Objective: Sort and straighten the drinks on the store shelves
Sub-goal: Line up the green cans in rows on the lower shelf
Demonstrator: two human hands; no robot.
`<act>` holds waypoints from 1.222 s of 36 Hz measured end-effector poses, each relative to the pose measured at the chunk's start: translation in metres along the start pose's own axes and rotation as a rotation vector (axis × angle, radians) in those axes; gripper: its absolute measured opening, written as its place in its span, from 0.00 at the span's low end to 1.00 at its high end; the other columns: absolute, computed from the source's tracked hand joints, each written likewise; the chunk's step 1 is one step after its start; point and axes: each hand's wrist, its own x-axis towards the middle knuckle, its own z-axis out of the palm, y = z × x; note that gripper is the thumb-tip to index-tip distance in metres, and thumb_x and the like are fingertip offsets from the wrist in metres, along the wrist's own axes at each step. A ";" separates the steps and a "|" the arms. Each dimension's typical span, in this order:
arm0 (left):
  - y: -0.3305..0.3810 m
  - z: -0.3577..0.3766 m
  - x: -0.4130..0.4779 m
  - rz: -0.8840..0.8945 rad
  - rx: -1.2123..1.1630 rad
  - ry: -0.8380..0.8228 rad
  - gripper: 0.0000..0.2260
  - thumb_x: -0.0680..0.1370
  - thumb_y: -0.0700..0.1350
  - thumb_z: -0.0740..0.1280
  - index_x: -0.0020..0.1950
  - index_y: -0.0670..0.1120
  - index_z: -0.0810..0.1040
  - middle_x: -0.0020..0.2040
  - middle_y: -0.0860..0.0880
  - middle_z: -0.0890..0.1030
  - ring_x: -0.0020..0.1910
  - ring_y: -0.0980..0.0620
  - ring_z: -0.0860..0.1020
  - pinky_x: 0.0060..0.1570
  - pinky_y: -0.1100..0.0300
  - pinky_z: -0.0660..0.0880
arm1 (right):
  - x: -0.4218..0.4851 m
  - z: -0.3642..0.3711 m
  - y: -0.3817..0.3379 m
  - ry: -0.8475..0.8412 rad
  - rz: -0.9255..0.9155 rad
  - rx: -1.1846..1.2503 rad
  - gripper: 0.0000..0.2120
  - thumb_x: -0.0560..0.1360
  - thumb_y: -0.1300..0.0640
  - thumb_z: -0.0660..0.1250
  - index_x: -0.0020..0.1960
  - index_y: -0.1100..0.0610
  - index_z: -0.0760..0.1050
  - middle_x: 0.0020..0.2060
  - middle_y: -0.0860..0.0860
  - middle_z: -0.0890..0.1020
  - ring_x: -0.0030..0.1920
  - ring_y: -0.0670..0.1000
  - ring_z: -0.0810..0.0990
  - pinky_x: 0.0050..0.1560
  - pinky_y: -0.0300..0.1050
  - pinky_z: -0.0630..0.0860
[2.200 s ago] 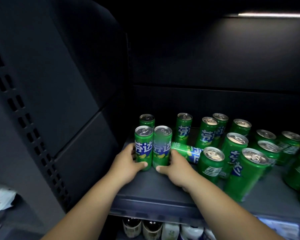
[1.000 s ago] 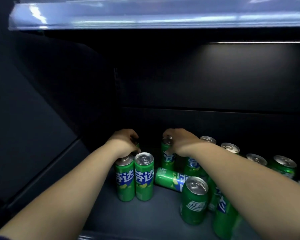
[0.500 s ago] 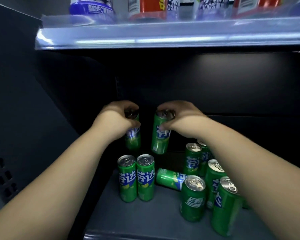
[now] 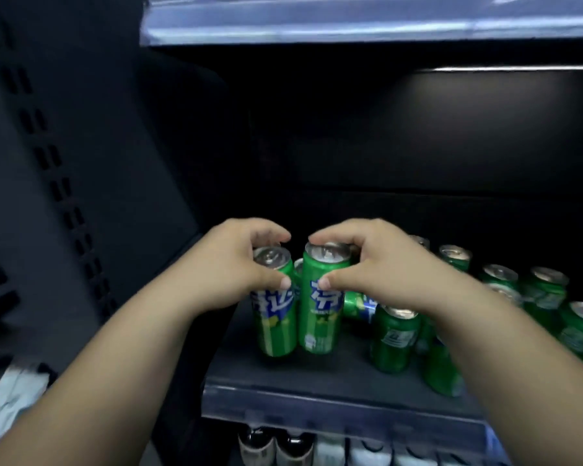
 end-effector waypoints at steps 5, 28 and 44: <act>-0.043 0.031 -0.023 -0.063 -0.007 -0.019 0.28 0.63 0.40 0.82 0.62 0.52 0.81 0.55 0.60 0.83 0.52 0.67 0.80 0.55 0.68 0.74 | -0.013 0.052 0.017 -0.057 0.073 0.010 0.28 0.65 0.57 0.82 0.63 0.47 0.81 0.58 0.42 0.80 0.58 0.42 0.78 0.61 0.36 0.73; -0.110 0.095 -0.049 -0.081 -0.412 0.187 0.39 0.67 0.33 0.79 0.65 0.67 0.70 0.58 0.64 0.81 0.58 0.60 0.79 0.57 0.56 0.78 | -0.050 0.146 0.063 0.127 0.235 0.406 0.50 0.70 0.64 0.78 0.79 0.39 0.52 0.64 0.39 0.79 0.62 0.43 0.81 0.63 0.50 0.78; -0.145 0.110 -0.051 -0.213 -0.217 -0.052 0.33 0.57 0.49 0.83 0.60 0.58 0.76 0.54 0.63 0.83 0.53 0.63 0.81 0.57 0.56 0.79 | -0.050 0.163 0.092 0.015 0.324 0.408 0.30 0.66 0.56 0.82 0.63 0.46 0.73 0.56 0.44 0.85 0.57 0.43 0.83 0.61 0.45 0.79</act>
